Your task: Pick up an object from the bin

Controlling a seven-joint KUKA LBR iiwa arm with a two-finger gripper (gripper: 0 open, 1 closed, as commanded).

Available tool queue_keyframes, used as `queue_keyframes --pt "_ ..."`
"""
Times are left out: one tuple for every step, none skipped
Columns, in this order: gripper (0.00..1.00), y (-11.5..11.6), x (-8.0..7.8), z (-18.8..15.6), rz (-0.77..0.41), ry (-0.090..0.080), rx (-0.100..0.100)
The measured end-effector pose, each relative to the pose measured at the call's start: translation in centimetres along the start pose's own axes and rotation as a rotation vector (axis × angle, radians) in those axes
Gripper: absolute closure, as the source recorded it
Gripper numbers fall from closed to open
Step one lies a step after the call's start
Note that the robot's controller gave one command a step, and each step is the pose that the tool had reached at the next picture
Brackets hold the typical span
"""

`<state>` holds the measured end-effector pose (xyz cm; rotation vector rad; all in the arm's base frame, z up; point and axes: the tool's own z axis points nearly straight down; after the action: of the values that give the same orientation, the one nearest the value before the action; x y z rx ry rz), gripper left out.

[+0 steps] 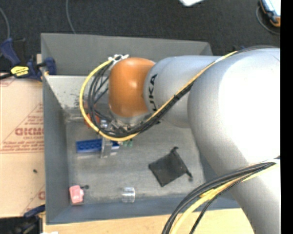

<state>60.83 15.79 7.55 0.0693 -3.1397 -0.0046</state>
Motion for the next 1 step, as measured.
queue_keyframes --pt "1.0 0.0 -0.02 -1.13 0.0 0.0 0.0"
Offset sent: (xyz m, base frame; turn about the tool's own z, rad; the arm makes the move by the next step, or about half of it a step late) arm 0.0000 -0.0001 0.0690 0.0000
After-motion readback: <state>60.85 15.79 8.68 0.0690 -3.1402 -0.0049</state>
